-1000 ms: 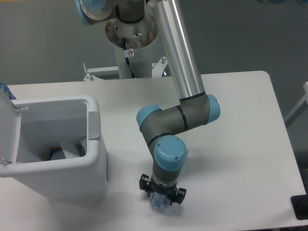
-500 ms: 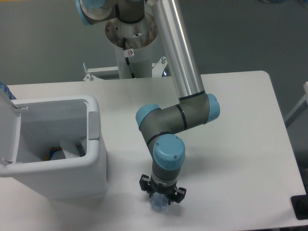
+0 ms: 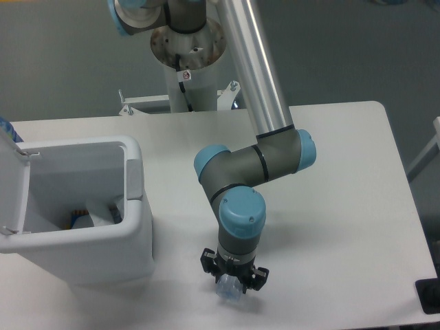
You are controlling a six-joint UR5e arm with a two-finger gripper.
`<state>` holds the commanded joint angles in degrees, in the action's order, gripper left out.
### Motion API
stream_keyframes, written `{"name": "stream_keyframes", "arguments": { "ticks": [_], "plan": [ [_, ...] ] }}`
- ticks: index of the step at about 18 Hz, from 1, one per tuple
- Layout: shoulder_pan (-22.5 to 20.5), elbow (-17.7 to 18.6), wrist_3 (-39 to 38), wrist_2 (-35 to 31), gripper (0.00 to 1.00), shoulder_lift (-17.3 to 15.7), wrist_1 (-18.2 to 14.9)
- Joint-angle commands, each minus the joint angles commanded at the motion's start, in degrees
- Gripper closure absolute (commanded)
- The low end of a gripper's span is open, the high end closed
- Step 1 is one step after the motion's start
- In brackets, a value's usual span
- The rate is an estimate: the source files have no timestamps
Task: Place the trash in the trash can
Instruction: 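Close the gripper on the bottle's cap end, then lift the bottle and carry it over the trash bin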
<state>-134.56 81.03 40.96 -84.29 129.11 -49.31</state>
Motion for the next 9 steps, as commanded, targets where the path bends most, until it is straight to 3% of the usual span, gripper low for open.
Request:
{"name": "stream_keyframes", "arguments": {
  "ticks": [6,9],
  "plan": [
    [-1.23,-0.35,-0.17,0.53,0.38,-1.23,-0.17],
    [-1.84,-2.63,-0.70,0.62,0.38,-1.75,-0.09]
  ]
}}
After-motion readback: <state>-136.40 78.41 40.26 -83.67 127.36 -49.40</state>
